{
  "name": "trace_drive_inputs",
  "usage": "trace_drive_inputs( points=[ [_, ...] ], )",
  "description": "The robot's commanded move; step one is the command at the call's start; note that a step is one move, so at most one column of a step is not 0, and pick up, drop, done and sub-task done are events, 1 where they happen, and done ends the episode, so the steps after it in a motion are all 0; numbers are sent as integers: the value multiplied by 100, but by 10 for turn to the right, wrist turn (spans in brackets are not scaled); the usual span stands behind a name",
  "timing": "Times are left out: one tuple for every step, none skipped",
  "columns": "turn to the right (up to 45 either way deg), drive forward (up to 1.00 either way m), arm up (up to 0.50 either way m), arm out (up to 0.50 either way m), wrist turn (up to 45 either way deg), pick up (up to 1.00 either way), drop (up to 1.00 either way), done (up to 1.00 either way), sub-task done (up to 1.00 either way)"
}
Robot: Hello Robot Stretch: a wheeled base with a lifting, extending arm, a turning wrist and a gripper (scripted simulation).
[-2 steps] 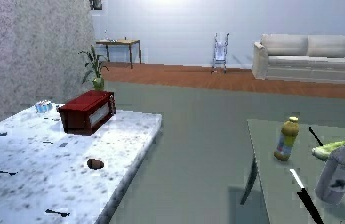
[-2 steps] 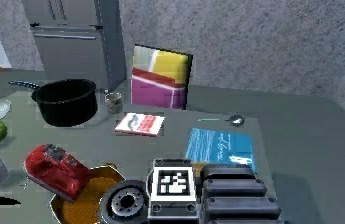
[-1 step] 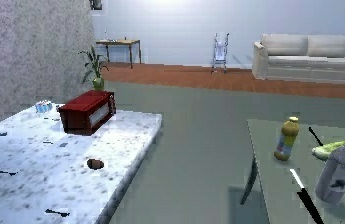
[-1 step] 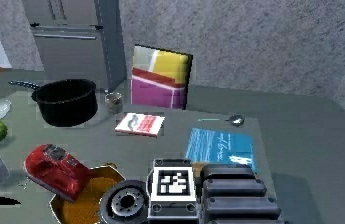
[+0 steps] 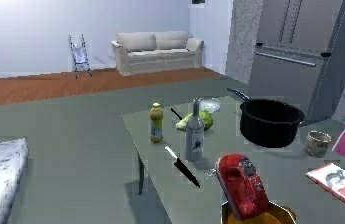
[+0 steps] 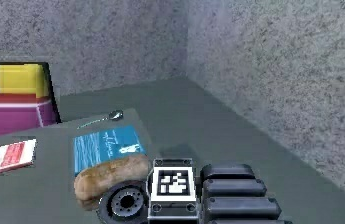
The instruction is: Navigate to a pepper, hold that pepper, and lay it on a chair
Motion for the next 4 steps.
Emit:
trace_drive_inputs(
  points=[
    [240, 0, 0, 0, 0, 0, 0, 0, 0],
    [450, 0, 0, 0, 0, 0, 0, 0, 0],
    [-450, 0, 0, 0, 0, 0, 0, 0, 0],
    [-450, 0, 0, 0, 0, 0, 0, 0, 0]
  ],
)
